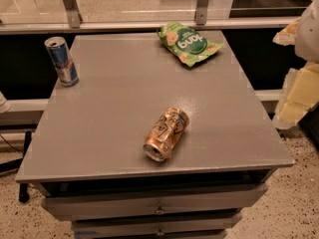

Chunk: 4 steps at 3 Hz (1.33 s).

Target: Pick orange can

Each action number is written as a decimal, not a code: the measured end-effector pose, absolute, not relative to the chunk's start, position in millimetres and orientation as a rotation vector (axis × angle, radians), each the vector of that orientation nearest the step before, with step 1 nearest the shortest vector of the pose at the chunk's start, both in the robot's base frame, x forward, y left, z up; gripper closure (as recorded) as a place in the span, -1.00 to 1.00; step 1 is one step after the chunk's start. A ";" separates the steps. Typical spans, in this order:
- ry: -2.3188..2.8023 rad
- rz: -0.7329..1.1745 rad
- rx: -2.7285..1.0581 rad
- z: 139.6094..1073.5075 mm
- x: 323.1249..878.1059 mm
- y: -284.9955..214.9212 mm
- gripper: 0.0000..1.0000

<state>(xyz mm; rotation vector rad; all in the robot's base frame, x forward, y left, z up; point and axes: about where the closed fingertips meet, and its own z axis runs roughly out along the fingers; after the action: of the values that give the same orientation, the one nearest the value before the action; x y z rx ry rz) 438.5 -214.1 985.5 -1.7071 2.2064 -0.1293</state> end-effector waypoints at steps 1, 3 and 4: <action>2.206 -0.129 -1.708 985.5 438.5 -214.0 -1.00; 2.075 -0.100 -1.849 963.2 446.9 -192.0 -1.00; 1.849 -0.003 -2.034 928.1 456.2 -154.6 -1.00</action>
Offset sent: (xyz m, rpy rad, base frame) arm 0.0067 0.0091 -0.0140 -0.0138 0.0116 0.0719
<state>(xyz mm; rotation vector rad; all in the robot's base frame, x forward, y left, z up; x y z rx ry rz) 456.2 -154.6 928.1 -2.0341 1.8493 -0.0030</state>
